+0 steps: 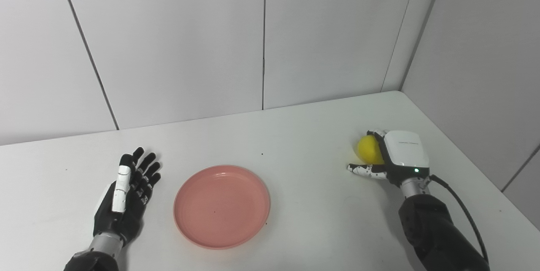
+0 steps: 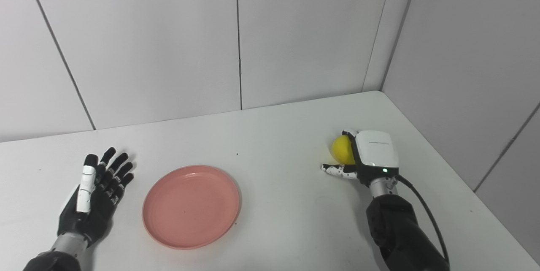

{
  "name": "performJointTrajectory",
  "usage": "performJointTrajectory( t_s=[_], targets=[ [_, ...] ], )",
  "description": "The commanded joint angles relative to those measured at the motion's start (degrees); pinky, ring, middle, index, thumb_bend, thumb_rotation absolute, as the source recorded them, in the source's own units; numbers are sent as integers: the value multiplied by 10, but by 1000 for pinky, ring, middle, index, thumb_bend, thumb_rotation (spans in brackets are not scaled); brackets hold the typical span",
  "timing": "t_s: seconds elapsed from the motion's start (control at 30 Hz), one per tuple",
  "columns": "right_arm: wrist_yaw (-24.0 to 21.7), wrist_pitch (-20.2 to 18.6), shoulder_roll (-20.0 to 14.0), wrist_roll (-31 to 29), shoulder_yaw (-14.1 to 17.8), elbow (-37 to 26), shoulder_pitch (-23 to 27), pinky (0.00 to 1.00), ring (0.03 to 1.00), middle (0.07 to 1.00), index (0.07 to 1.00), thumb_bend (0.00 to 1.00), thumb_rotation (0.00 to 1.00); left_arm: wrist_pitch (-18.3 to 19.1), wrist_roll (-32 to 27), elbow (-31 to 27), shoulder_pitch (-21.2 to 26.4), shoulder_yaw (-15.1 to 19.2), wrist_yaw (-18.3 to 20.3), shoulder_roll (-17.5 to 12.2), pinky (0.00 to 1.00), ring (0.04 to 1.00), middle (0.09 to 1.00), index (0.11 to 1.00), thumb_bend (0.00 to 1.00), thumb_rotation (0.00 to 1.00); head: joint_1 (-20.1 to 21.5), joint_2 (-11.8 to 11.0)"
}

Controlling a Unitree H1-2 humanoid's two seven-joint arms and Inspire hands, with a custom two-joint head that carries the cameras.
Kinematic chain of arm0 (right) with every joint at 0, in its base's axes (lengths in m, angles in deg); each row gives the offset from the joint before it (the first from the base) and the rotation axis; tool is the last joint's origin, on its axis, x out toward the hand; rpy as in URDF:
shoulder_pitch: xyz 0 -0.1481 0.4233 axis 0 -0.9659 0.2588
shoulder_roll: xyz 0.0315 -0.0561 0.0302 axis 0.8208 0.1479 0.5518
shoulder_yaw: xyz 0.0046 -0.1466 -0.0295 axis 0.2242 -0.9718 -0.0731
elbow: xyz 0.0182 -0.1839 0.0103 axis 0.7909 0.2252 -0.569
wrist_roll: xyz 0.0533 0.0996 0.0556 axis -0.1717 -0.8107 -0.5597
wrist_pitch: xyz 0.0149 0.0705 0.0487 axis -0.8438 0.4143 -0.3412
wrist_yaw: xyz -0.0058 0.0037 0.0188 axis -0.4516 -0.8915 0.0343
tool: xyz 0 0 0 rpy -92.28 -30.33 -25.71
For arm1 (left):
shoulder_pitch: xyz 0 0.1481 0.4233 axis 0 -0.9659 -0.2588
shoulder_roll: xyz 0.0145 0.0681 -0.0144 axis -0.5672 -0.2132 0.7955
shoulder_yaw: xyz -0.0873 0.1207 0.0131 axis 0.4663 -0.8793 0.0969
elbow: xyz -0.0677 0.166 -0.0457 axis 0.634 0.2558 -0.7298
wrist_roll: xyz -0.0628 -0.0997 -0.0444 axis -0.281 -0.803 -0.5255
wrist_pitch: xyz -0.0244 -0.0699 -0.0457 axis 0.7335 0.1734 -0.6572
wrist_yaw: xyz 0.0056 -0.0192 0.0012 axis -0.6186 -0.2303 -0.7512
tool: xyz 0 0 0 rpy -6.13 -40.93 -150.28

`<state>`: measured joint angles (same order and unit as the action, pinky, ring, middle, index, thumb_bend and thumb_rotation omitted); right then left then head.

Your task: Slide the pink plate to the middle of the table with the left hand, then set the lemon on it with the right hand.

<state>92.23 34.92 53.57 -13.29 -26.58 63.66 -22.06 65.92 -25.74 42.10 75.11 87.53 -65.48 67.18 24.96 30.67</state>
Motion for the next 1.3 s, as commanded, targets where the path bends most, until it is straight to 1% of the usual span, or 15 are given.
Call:
performJointTrajectory(
  t_s=[0.0,0.13,0.17,0.2,0.23,0.27,0.33,0.37,0.4,0.43,0.47,0.53,0.87,1.07,1.27],
  targets=[
    [23,6,-10,-4,5,-12,11,438,588,711,717,872,615,36,6,19,-15,-9,-1,-3,1000,957,955,1000,823,828,-1,0],
    [44,17,-6,-15,8,-11,12,405,545,684,696,862,558,40,7,14,-16,-9,-6,-1,998,950,949,1000,833,820,-3,0],
    [56,23,-5,-18,8,-8,13,351,478,650,673,849,501,42,7,13,-17,-9,-6,0,999,953,950,1000,835,820,-3,0],
    [71,34,-5,-22,8,-5,14,319,439,629,660,841,467,42,6,11,-17,-9,-7,0,1000,955,952,1000,835,820,-3,0],
    [84,46,-4,-28,9,-3,14,256,358,572,619,818,390,43,7,10,-18,-9,-8,0,1000,959,952,1000,837,819,-3,0],
    [96,57,-3,-36,10,-1,15,240,336,536,585,783,331,44,7,8,-18,-10,-8,0,1000,959,953,1000,839,820,-3,0],
    [118,81,-2,-52,12,8,15,248,343,511,563,759,292,46,6,7,-18,-9,-8,0,1000,962,956,1000,838,820,-4,1],
    [128,93,-2,-59,13,13,16,244,333,481,526,642,225,46,5,7,-19,-10,-7,-1,1000,963,959,1000,838,821,-3,1],
    [135,100,-2,-63,13,17,16,232,313,442,502,569,182,46,4,7,-19,-10,-6,-1,1000,963,960,1000,837,822,-3,1],
    [140,109,-3,-69,13,24,17,228,307,429,493,544,168,46,4,6,-19,-10,-6,-1,1000,963,961,1000,837,823,-3,2],
    [144,114,-3,-72,13,28,18,189,257,362,486,531,159,45,4,6,-19,-10,-6,-1,1000,963,958,1000,836,821,-3,2],
    [150,122,-5,-77,12,38,18,151,210,301,480,518,152,46,5,4,-20,-11,-7,-1,1000,962,955,1000,834,821,-3,3],
    [127,114,-8,-99,10,35,14,158,218,314,483,513,155,42,6,12,-19,-12,-5,-3,1000,958,955,1000,833,825,-3,3],
    [124,123,-14,-106,5,34,13,162,222,318,485,514,152,44,1,11,-19,-10,-5,-2,1000,955,950,1000,833,813,-3,5],
    [106,119,-21,-103,-3,20,14,194,254,350,484,512,157,40,3,14,-18,-13,0,-3,998,953,953,1000,827,821,-5,4]
  ],
)
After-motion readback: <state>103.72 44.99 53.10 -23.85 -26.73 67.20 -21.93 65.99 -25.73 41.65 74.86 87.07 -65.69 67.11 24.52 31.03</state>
